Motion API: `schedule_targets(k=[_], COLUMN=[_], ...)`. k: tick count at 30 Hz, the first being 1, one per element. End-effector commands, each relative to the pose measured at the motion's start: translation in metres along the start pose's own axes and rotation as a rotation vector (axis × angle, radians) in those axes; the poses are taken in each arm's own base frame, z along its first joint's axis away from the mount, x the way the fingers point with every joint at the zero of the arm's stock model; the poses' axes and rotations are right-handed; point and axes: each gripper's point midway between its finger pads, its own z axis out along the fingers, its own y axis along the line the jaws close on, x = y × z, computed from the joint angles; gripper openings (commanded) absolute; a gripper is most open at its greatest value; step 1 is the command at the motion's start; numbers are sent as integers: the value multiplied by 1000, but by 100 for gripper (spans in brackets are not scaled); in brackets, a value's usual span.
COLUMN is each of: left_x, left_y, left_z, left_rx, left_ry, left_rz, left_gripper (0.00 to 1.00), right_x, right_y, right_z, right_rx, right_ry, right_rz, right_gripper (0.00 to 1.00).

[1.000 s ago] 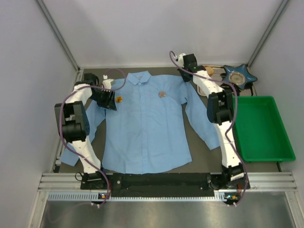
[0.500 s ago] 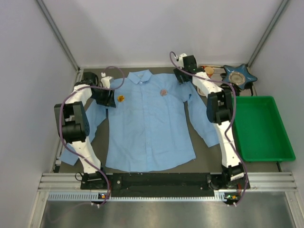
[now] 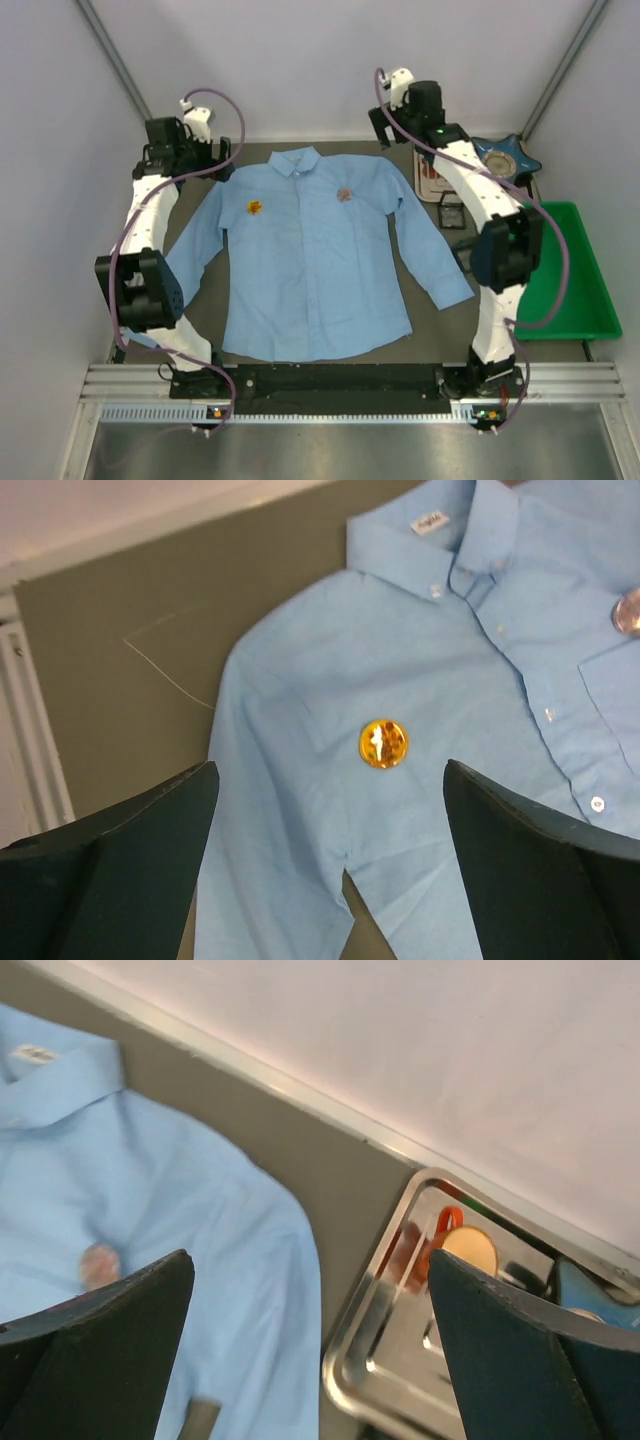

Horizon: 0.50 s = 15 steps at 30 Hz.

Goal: Pin the brooch onto the clothing
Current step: Reset both arms

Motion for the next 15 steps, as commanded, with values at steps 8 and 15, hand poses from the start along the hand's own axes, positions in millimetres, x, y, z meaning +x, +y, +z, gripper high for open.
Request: schedule_targets(k=[8, 15], left_x=[52, 74], left_y=[-69, -76], left_z=[11, -5], left_rx=[-69, -125], left_ry=[80, 90], left_rz=[85, -44], left_gripper=[99, 98], right_x=[72, 149], right_y=[51, 71], right_z=[-160, -201], right_rx=[-220, -259], right_ry=[81, 185], right_rz=[66, 96], right_gripper=[99, 99])
